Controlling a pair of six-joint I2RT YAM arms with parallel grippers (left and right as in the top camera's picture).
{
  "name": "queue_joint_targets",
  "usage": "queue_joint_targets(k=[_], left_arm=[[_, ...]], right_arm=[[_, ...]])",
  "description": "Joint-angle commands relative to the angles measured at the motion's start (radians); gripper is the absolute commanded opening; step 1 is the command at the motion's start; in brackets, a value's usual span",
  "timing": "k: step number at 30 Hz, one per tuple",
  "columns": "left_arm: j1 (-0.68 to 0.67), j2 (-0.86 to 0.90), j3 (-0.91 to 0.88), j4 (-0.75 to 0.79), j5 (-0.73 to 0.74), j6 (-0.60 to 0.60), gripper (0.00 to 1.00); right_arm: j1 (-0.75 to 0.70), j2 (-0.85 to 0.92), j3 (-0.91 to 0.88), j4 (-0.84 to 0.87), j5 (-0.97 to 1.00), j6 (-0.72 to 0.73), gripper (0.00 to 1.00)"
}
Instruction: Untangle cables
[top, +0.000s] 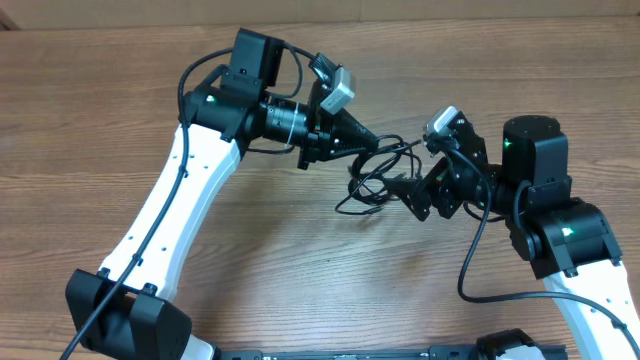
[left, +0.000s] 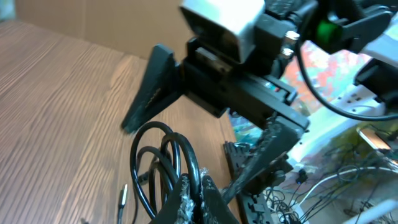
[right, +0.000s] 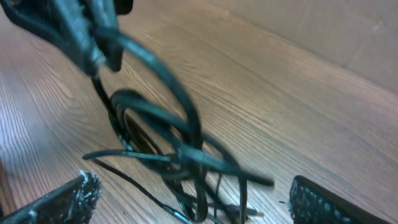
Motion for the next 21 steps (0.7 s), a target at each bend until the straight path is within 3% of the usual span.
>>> queue_joint_targets(k=[1,3,6,9,12,16,19,20,21], left_arm=[[-0.029,-0.005,0.025,0.004,0.077,0.053,0.04],[-0.039,-0.005,0.025,0.005,0.077,0.063,0.04],[-0.048,-0.005,0.025,0.011,0.076,0.064,0.04],[-0.048,-0.005,0.025,0.012,0.07,0.062,0.04],[-0.043,-0.005,0.025,0.011,0.069,0.051,0.04],[-0.028,-0.005,0.025,0.011,0.065,0.011,0.63],[-0.01,-0.005,0.025,0.011,0.064,-0.034,0.92],[0.0,-0.005,0.025,0.011,0.064,-0.053,0.99],[0.01,-0.005,0.025,0.011,0.061,-0.069,1.0]], right_arm=[[-0.003,-0.004,0.02,0.009,-0.044,-0.005,0.87],[-0.003,-0.004,0.02,0.009,-0.069,-0.005,0.76],[-0.003,-0.004,0.019,0.008,-0.108,-0.005,0.46],[-0.003,-0.004,0.02,0.003,-0.131,-0.004,0.04],[-0.003,-0.004,0.02,-0.018,-0.139,-0.003,0.04],[-0.003,-0.005,0.02,-0.045,-0.19,0.0,0.04],[-0.003,-0.005,0.02,-0.045,-0.196,0.019,0.04],[-0.004,-0.005,0.02,-0.044,-0.197,0.03,0.04],[-0.004,-0.006,0.02,-0.044,-0.197,0.045,0.04]])
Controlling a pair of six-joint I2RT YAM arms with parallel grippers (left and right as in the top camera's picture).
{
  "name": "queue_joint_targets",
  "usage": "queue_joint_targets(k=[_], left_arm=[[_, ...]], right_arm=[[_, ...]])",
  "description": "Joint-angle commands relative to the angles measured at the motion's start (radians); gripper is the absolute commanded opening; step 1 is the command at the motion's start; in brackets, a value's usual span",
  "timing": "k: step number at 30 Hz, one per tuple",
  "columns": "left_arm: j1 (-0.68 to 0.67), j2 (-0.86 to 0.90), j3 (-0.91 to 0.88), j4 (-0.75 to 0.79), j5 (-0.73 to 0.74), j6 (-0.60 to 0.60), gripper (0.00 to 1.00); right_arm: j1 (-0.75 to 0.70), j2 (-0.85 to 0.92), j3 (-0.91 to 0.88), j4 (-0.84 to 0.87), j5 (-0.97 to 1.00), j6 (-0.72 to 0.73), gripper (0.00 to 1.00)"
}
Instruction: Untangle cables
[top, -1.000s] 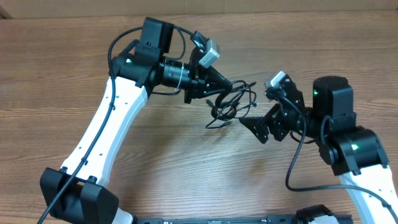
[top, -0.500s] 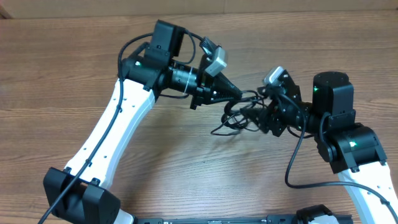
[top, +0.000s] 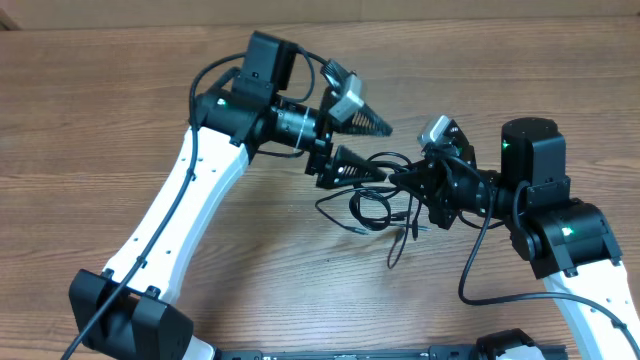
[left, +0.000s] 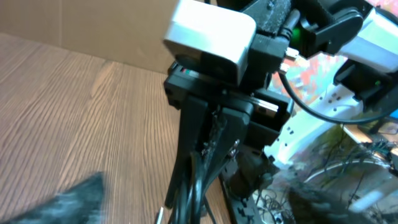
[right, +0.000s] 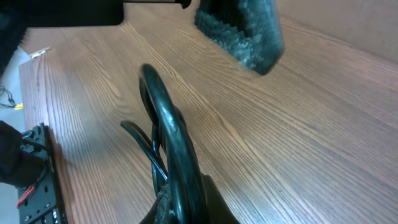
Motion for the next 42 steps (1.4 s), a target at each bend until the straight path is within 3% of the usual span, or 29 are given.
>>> queue_joint_targets(k=[1,5,13,20,31,35,42], left_arm=[[0.043,-0.005,0.024,0.0,0.014,-0.074,1.0],[0.093,-0.005,0.024,-0.029,-0.071,-0.134,1.0],[0.164,-0.005,0.024,-0.117,-0.151,-0.122,1.0],[0.17,-0.005,0.024,-0.149,-0.011,0.07,0.97],[0.17,-0.005,0.024,-0.173,0.005,0.117,0.87],[0.169,-0.005,0.024,-0.187,0.009,0.128,0.78],[0.169,-0.005,0.024,-0.303,0.037,0.312,0.71]], right_arm=[[-0.004,-0.008,0.02,0.007,-0.038,0.048,0.04],[-0.007,-0.021,0.02,0.007,-0.039,0.072,0.04],[-0.009,-0.096,0.02,0.106,-0.117,0.113,0.04],[-0.009,-0.156,0.02,0.273,-0.118,0.289,0.04],[-0.009,-0.191,0.02,0.296,-0.116,0.29,0.04],[-0.009,-0.191,0.02,0.295,-0.061,0.29,0.04],[-0.012,-0.191,0.02,0.332,-0.029,0.29,0.04]])
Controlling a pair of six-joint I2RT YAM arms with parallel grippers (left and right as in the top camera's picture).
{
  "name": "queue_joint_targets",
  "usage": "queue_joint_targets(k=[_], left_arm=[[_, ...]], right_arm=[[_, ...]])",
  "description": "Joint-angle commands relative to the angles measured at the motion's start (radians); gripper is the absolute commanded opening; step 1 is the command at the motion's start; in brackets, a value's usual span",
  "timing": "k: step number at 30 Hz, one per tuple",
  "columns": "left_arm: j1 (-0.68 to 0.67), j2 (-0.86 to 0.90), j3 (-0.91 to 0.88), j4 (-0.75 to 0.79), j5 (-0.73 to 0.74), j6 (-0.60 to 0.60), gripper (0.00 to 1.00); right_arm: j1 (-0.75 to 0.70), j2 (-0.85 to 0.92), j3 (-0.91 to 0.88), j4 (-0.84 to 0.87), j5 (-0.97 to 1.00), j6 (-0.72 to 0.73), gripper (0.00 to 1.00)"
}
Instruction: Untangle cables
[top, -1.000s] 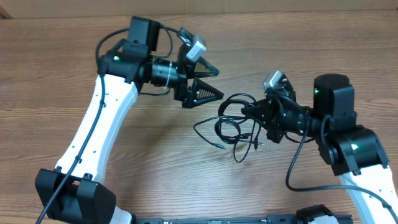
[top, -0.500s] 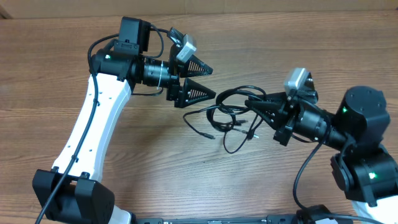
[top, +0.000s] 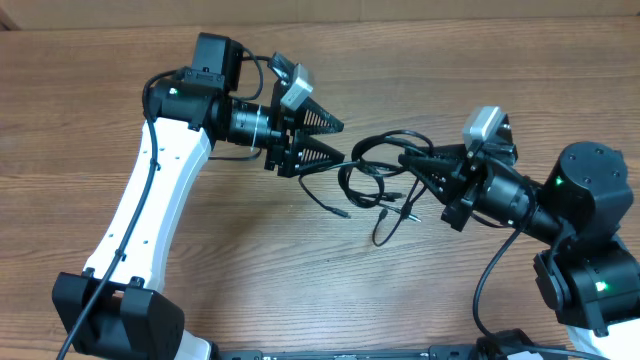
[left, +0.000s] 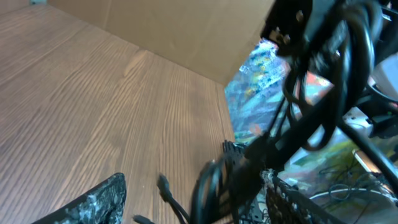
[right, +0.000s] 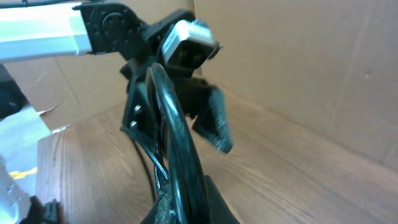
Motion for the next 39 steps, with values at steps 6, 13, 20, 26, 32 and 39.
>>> queue_joint_targets(k=[6,13,20,26,32,39], left_arm=[[0.0,-0.005,0.022,-0.124,0.04,0.265,0.96],[-0.027,-0.005,0.022,-0.119,0.04,0.313,1.0],[-0.066,-0.005,0.022,-0.114,0.027,0.335,0.94],[-0.066,-0.005,0.022,-0.115,0.027,0.335,0.09],[-0.063,-0.005,0.022,-0.115,0.026,0.335,0.04],[-0.063,-0.005,0.022,-0.116,0.011,0.334,0.04]], right_arm=[[-0.037,-0.013,0.02,0.098,-0.023,0.116,0.04],[-0.036,0.004,0.02,0.106,-0.195,0.116,0.04],[-0.036,0.043,0.02,0.106,-0.264,0.131,0.04],[-0.036,0.049,0.02,0.106,-0.263,0.131,0.04],[-0.037,0.05,0.02,0.105,-0.262,0.131,0.15],[-0.037,0.05,0.02,0.071,-0.219,0.131,0.54]])
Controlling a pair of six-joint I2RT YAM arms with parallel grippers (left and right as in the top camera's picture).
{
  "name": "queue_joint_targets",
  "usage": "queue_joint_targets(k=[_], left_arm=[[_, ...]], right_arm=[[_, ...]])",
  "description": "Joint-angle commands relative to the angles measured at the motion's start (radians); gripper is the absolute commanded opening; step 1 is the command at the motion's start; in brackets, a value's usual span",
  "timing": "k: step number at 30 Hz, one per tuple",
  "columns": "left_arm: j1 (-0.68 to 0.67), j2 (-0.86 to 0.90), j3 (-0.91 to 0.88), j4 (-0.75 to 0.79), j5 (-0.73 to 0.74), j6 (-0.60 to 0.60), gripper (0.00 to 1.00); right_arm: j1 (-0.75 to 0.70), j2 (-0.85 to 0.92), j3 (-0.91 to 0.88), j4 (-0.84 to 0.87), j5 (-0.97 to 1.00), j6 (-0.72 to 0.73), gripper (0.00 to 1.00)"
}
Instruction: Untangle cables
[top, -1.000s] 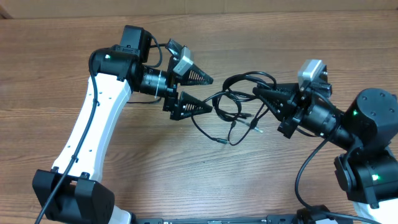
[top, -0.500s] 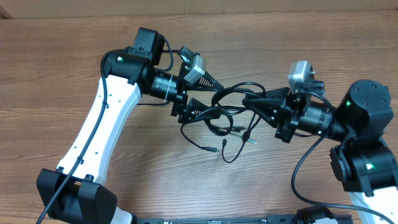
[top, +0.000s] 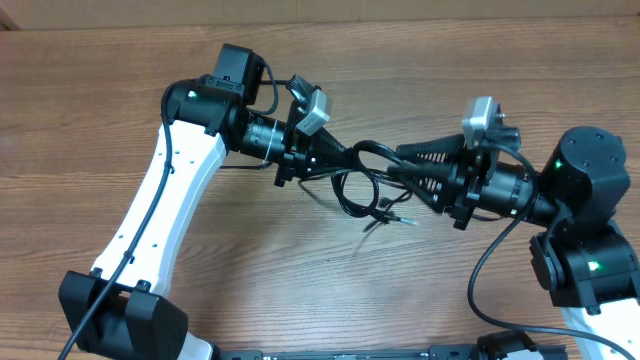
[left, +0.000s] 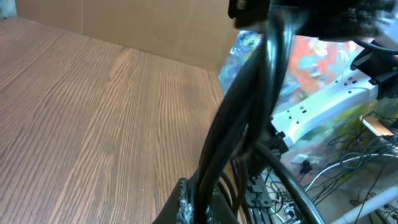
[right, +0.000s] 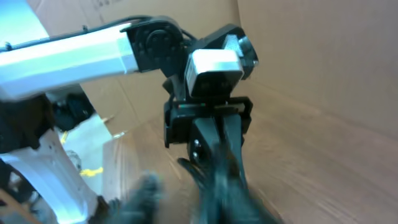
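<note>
A tangle of thin black cables (top: 362, 186) hangs above the wooden table (top: 300, 290) between my two arms. My left gripper (top: 338, 162) is shut on the left side of the bundle; in the left wrist view several strands (left: 245, 118) rise from between its fingers (left: 186, 202). My right gripper (top: 408, 166) stands open on the right side of the tangle, fingers spread around the strands without clamping them. The right wrist view is blurred by motion, with dark cable (right: 221, 180) close in front. Loose plug ends (top: 390, 214) dangle below the bundle.
The left arm (top: 170, 200) crosses the left half of the table and the right arm (top: 580, 230) fills the right edge. A brown cardboard wall (right: 323, 56) rises behind the table. Power strips and loose wires (left: 336, 143) lie beyond the table.
My left gripper, open beside the tangle before, is now shut on its left side. My right gripper, shut on the bundle before, now stands open. The tangle is a little lower and more central.
First my left gripper held the tangle while the right stood open beside it. Then the right was shut on the bundle and the left open. The right then held it raised further right. Now the left holds it again and the right is open.
</note>
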Motion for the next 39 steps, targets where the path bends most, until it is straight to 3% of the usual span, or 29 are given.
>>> queue_joint_targets(k=[1,2,5,6,7,12,39], left_arm=[[0.004,-0.004,0.021,-0.006,0.032,0.093,0.04],[0.005,-0.004,0.021,-0.006,0.01,0.084,0.04],[0.005,-0.004,0.021,-0.005,-0.053,0.04,0.04],[0.005,-0.004,0.021,-0.005,-0.079,0.015,0.04],[0.005,-0.004,0.021,-0.005,-0.1,-0.006,0.04],[0.004,-0.004,0.021,-0.005,-0.151,-0.069,0.04],[0.004,-0.004,0.021,0.018,-0.148,-0.073,0.04]], right_arm=[[-0.003,-0.008,0.02,-0.015,0.025,0.003,0.61],[-0.003,-0.008,0.02,-0.027,0.04,0.004,0.72],[-0.003,-0.008,0.02,-0.059,0.073,0.003,0.88],[-0.003,-0.008,0.02,-0.076,0.089,0.003,0.99],[-0.003,-0.008,0.02,-0.087,0.097,0.003,1.0],[-0.003,-0.007,0.02,-0.13,0.122,0.003,1.0],[-0.003,0.117,0.019,-0.141,0.121,0.003,1.0]])
